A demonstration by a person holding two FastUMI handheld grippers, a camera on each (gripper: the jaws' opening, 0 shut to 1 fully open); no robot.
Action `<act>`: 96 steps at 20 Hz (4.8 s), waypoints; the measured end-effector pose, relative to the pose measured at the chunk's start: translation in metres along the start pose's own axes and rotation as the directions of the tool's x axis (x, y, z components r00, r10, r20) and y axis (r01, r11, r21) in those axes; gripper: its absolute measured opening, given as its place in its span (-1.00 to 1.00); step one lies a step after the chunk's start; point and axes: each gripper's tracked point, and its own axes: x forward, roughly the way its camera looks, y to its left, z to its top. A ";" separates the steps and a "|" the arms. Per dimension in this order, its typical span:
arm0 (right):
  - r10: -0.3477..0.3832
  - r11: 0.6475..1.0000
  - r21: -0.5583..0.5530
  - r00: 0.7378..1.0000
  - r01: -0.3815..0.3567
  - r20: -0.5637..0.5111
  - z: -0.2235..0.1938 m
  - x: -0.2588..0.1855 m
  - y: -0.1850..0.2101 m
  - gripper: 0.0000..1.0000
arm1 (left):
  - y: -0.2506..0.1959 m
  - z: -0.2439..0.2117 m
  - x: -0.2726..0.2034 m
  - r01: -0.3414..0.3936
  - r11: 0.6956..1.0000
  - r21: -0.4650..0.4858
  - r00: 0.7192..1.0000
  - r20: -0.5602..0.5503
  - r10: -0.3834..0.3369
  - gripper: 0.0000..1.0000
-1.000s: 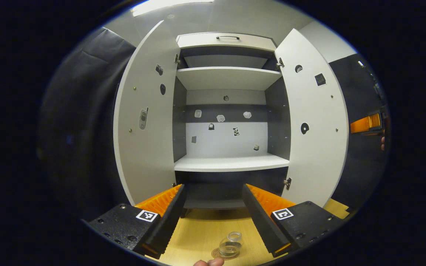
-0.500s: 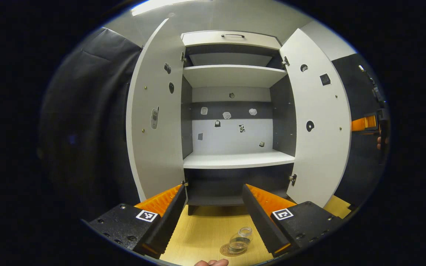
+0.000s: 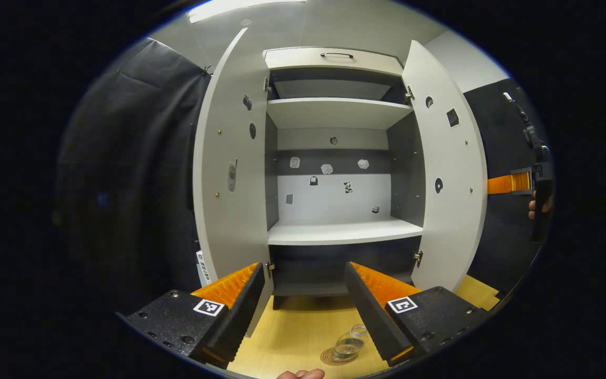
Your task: Grasp the bottle in the cabinet with the left hand and place it on the coaster, then close the right door with the right hand and the left door with the left hand.
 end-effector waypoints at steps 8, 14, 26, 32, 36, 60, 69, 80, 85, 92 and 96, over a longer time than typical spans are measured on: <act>0.075 0.997 -0.014 0.997 -0.075 -0.002 -0.004 0.028 0.041 0.96 | 0.042 -0.010 -0.001 -0.077 0.997 -0.019 0.997 -0.025 0.076 0.94; 0.119 0.992 -0.037 0.993 -0.119 0.001 -0.007 0.069 0.087 0.97 | 0.061 -0.002 0.000 -0.108 0.994 -0.022 0.994 -0.011 0.108 0.94; 0.094 0.992 -0.089 0.995 -0.091 0.038 -0.006 0.143 0.138 1.00 | 0.121 -0.003 0.016 -0.184 0.977 -0.106 0.983 -0.045 0.180 0.95; 0.068 0.992 -0.107 0.996 -0.062 0.052 -0.005 0.166 0.148 1.00 | 0.145 0.003 0.022 -0.202 0.970 -0.134 0.979 -0.039 0.198 0.80; 0.007 0.994 -0.109 0.997 0.001 0.074 -0.004 0.176 0.150 1.00 | 0.165 0.009 0.026 -0.219 0.966 -0.137 0.976 -0.041 0.215 0.91; -0.102 0.988 -0.114 0.994 0.106 0.043 -0.028 0.157 0.167 1.00 | 0.198 0.070 0.056 -0.016 0.986 -0.167 1.000 -0.002 0.016 0.90; -0.106 0.986 -0.129 0.994 0.108 0.023 -0.030 0.117 0.149 1.00 | 0.173 0.083 0.054 0.062 0.993 -0.104 0.998 0.018 -0.060 0.88; -0.111 0.991 -0.078 0.994 0.111 0.005 -0.034 0.070 0.120 1.00 | 0.113 0.086 0.059 0.175 0.979 -0.105 0.985 0.014 -0.175 0.87; -0.115 0.989 -0.091 0.993 0.114 0.001 -0.032 0.051 0.108 1.00 | 0.083 0.089 0.068 0.199 0.977 -0.077 0.980 0.032 -0.197 0.87; -0.131 0.988 -0.083 0.991 0.130 -0.009 -0.033 0.032 0.082 1.00 | 0.060 0.084 0.083 0.211 0.970 -0.118 0.978 0.027 -0.209 0.88; -0.136 0.989 -0.068 0.991 0.135 -0.011 -0.032 0.027 0.071 1.00 | 0.041 0.084 0.091 0.226 0.970 -0.094 0.974 0.029 -0.224 0.87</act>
